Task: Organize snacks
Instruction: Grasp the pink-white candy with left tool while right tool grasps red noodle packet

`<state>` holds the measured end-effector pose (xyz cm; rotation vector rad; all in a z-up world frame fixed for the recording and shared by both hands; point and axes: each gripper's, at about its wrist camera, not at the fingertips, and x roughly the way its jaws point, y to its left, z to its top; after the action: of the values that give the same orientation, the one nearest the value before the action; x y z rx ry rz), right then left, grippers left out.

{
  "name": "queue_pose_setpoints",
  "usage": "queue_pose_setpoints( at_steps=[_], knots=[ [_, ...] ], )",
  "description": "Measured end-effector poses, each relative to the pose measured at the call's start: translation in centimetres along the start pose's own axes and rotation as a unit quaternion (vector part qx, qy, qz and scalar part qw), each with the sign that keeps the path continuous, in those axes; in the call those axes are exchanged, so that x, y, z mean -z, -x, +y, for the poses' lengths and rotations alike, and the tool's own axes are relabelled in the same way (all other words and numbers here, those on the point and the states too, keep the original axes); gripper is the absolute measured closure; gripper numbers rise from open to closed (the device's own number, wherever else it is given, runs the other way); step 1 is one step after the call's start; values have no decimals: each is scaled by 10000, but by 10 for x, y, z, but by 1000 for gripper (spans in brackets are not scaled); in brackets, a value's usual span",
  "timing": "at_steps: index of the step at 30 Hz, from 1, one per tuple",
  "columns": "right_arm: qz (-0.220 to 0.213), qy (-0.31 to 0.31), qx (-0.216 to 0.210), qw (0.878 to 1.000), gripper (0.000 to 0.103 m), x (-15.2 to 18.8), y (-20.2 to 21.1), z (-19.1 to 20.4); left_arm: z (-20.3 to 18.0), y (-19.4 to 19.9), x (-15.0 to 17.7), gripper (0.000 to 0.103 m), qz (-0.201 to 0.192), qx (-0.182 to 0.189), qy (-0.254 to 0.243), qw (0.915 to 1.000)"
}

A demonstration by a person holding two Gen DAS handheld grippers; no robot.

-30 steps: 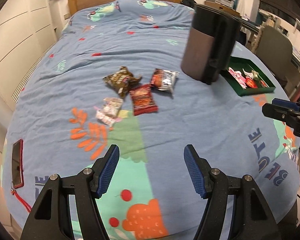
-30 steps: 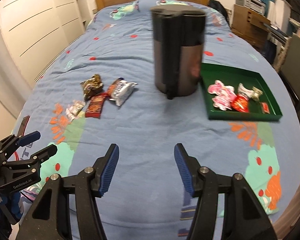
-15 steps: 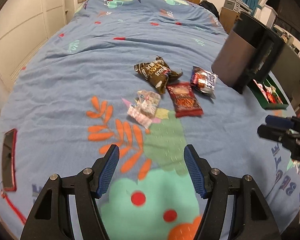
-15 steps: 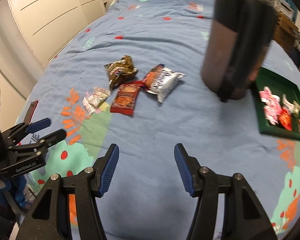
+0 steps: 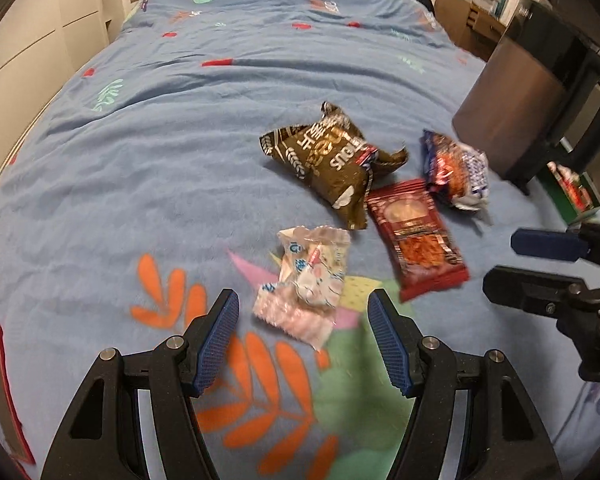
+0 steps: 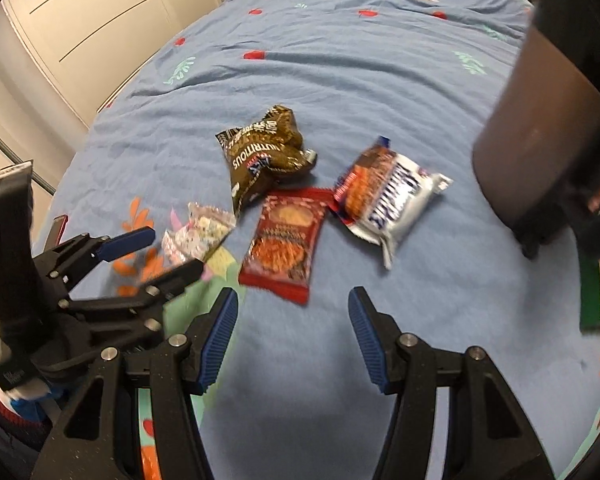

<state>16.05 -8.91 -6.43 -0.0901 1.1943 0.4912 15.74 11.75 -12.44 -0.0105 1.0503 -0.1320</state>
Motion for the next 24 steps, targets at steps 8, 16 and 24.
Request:
queue_pose_setpoints(
  at_steps=[8, 16, 24],
  knots=[
    [217, -135, 64, 9997, 19, -18, -33, 2, 0, -21, -5, 42, 32, 3, -103, 9999],
    [416, -27, 280, 9987, 12, -29, -61, 12, 2, -30, -7, 42, 9, 97, -118, 9999],
    [594, 59, 589, 9965, 12, -36, -85, 17, 0, -37, -5, 36, 91, 156, -167, 9997]
  ],
)
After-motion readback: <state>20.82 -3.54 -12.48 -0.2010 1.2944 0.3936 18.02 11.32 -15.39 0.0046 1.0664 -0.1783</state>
